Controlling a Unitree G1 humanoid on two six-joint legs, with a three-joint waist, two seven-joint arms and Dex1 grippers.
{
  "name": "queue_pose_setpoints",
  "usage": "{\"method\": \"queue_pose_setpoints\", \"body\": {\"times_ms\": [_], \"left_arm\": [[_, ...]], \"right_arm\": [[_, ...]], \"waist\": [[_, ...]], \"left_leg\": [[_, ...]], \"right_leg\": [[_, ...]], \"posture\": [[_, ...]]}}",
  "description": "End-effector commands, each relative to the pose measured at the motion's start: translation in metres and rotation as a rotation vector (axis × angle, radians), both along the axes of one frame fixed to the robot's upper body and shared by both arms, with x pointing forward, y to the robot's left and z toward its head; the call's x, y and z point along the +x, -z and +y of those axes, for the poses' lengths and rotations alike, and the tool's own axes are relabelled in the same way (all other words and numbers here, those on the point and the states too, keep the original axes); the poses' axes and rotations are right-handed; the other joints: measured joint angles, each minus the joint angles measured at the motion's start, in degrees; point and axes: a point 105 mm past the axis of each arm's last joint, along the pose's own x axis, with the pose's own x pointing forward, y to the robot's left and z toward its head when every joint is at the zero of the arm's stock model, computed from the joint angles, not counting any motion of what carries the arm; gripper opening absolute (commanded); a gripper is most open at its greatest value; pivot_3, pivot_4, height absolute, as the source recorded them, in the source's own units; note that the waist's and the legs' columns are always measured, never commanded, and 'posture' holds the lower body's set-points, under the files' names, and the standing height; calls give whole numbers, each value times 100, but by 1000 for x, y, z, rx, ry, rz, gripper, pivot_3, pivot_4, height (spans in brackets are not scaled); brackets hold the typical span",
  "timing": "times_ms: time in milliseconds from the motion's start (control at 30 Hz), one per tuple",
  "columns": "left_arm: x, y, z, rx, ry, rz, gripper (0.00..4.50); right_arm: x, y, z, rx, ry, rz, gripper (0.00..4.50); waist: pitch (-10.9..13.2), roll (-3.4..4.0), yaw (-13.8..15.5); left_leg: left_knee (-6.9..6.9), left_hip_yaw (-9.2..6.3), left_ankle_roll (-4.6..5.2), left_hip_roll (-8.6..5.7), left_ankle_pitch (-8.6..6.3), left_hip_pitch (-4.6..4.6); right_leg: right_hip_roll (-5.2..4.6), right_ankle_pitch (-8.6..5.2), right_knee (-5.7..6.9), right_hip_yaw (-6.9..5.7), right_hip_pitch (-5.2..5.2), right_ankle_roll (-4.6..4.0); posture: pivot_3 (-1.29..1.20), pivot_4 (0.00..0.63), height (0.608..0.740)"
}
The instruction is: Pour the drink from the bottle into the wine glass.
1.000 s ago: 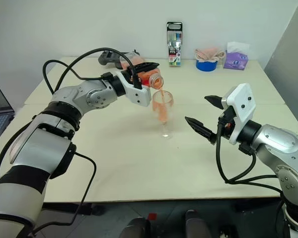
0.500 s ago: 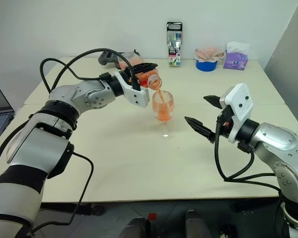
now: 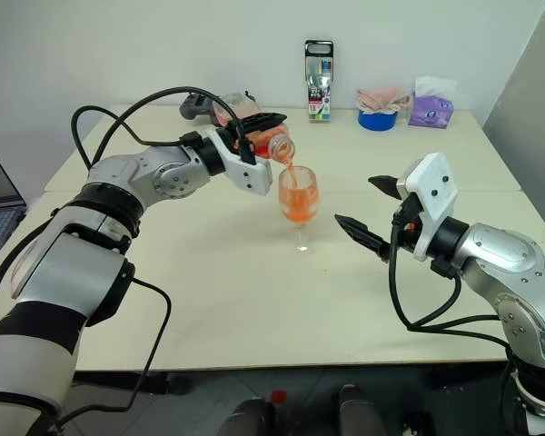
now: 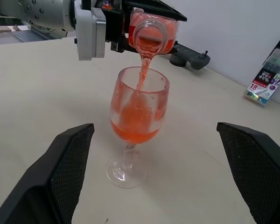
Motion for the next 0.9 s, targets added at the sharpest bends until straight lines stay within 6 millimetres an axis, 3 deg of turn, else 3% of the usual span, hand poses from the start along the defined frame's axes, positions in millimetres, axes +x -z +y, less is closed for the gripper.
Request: {"method": "queue_pose_setpoints", "body": {"times_ms": [33, 267, 433, 567, 633, 700, 900], "left_arm": [[-5, -26, 0, -34, 23, -71, 1762], [-8, -25, 0, -177, 64, 37, 1762], [-2, -31, 18, -416, 53, 216, 1759], [12, -39, 56, -775, 12, 418, 1735], [25, -31, 104, -1092, -94, 536, 1734], [28, -15, 132, -1250, -164, 612, 1734], [23, 25, 157, -1444, -245, 714, 1733]], "right_arm": [[-6, -12, 7, 1, -34, -66, 4500], [-2, -19, 10, -7, -54, -87, 4500], [2, -35, 15, 20, -64, -112, 4500], [7, -48, 26, -30, -87, -150, 4500], [10, -55, 42, -47, -149, -158, 4500], [10, -59, 58, -59, -214, -168, 4500], [4, -57, 94, -84, -360, -122, 4500]], "waist": [[0, 0, 1], [0, 0, 1], [-1, 2, -18], [-1, 2, -29], [-1, 2, -69], [-2, 4, -138], [-3, 5, -123]], "left_leg": [[0, 0, 0, 0, 0, 0], [1, -1, 0, 0, 0, 0], [1, 6, 0, 1, 0, 5], [2, 4, 0, 4, 1, 4], [4, 3, 1, 4, 1, 6], [3, 1, 1, 6, 0, 11], [5, -20, 0, 4, 1, 10]], "right_leg": [[0, 0, 0, 0, 0, 0], [0, 1, 2, -2, 0, -2], [0, 16, 6, 2, 0, -26], [2, 17, 10, 1, -3, -29], [3, 17, 14, 1, -4, -29], [4, 17, 18, 1, -4, -28], [2, 18, 46, -13, -9, -30]], "posture": [[0, 150, 740], [0, 150, 740], [0, 150, 740], [0, 150, 740], [0, 150, 740], [0, 150, 740], [0, 150, 740]]}}
